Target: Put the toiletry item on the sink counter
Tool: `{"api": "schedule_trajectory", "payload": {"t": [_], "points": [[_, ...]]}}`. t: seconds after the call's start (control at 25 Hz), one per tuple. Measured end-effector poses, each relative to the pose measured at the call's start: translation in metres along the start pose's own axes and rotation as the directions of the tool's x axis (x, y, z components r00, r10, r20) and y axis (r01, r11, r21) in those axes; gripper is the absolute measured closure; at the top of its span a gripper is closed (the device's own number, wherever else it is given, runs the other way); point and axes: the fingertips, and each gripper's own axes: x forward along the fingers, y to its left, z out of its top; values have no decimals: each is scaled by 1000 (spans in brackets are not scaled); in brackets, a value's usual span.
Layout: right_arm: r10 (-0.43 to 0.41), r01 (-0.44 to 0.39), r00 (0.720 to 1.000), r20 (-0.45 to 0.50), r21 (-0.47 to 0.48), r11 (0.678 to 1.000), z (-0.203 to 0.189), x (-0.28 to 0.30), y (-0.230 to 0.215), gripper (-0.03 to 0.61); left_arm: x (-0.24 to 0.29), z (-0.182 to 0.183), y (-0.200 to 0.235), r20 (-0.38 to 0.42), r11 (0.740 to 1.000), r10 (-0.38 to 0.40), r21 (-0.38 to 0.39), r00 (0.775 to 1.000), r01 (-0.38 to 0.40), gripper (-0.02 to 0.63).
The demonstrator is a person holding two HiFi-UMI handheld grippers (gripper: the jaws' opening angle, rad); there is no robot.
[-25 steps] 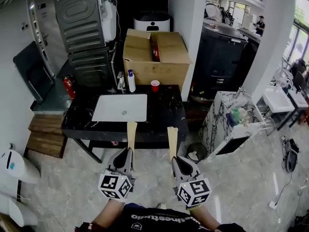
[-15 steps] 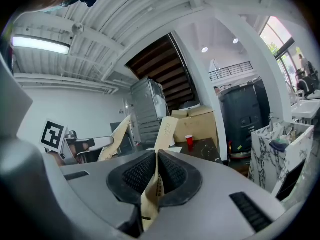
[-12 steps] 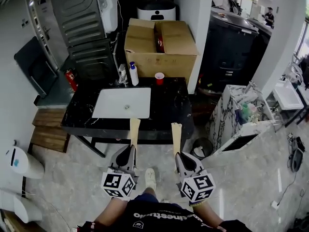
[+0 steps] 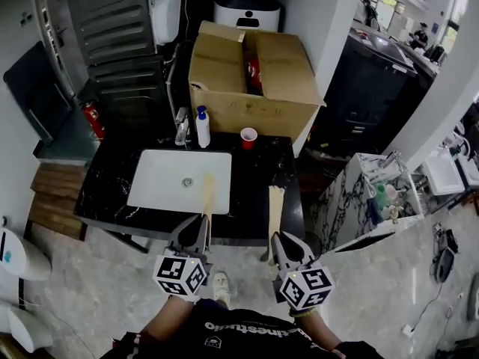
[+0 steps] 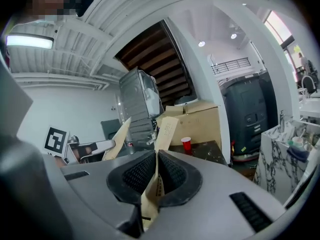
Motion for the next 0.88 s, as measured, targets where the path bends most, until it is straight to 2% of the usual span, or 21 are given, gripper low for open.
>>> {"api": "schedule_trajectory", "payload": {"t": [0.24,0.4,0.64,0.76,0.88], "points": [[-12,12,1000,9,-24,1000,40,85,-9,529,65,27,55,18,1000,-14,-18,1000,15,589],[-23,24,999,28,-31,999,58,118,-12,529,94,35,76,13,999,-31,-18,999,31,589],[-20,20,1000,-7,-22,1000,60,141,-30,529,132,30,72,-5,998,-54,-42,999,54,589],[6,-6,1000,9,-36,999,74,154,-40,529,152,30,66,-10,997,-58,-57,998,57,589],[17,-16,1000,26,-31,999,84,158,-52,529,168,17,59,-54,995,-59,-87,997,54,589]]}}
